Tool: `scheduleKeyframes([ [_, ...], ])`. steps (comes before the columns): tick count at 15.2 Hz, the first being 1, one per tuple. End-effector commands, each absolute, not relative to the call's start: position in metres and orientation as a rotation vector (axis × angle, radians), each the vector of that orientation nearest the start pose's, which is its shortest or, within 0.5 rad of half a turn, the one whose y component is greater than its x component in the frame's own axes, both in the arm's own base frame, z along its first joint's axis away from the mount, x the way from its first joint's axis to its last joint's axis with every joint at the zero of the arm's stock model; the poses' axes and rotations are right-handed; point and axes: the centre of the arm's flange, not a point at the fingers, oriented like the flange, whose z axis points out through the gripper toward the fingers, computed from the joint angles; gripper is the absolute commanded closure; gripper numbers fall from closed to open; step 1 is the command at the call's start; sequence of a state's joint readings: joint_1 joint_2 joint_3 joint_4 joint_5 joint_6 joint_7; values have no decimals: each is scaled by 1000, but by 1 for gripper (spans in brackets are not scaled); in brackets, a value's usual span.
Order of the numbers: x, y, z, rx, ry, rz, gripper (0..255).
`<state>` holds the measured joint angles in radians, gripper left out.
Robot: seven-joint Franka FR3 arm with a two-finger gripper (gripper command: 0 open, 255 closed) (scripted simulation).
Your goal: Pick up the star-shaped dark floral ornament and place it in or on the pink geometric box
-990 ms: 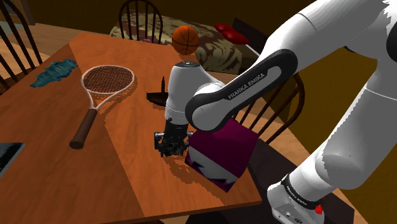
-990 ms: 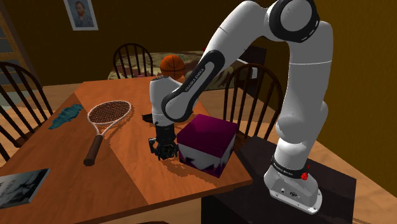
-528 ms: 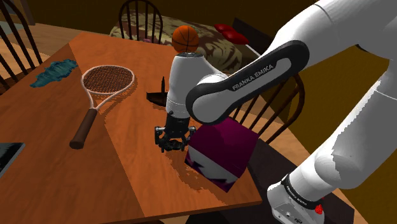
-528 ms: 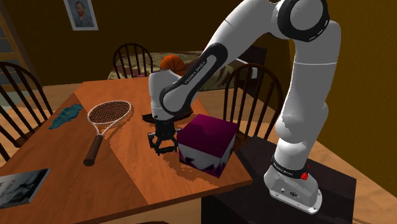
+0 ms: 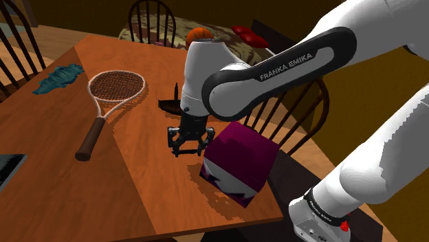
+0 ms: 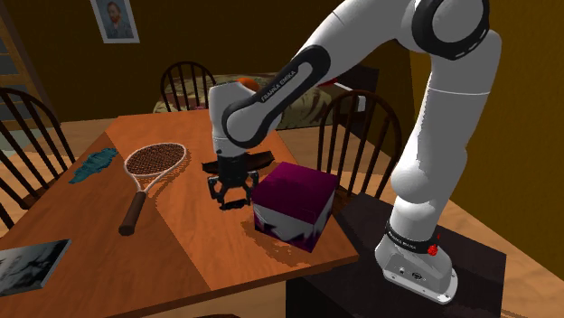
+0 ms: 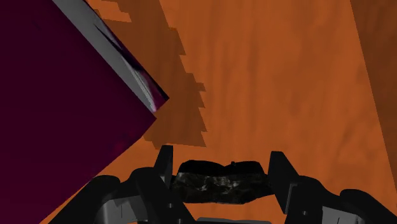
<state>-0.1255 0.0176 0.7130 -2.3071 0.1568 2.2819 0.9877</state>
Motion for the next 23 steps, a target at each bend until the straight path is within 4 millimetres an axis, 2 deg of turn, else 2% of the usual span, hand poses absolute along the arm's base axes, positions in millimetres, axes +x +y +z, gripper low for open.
scheduleKeyframes([
  [1,422,284,347,-2976,767,183,255],
  [23,422,284,464,-2976,767,183,255],
])
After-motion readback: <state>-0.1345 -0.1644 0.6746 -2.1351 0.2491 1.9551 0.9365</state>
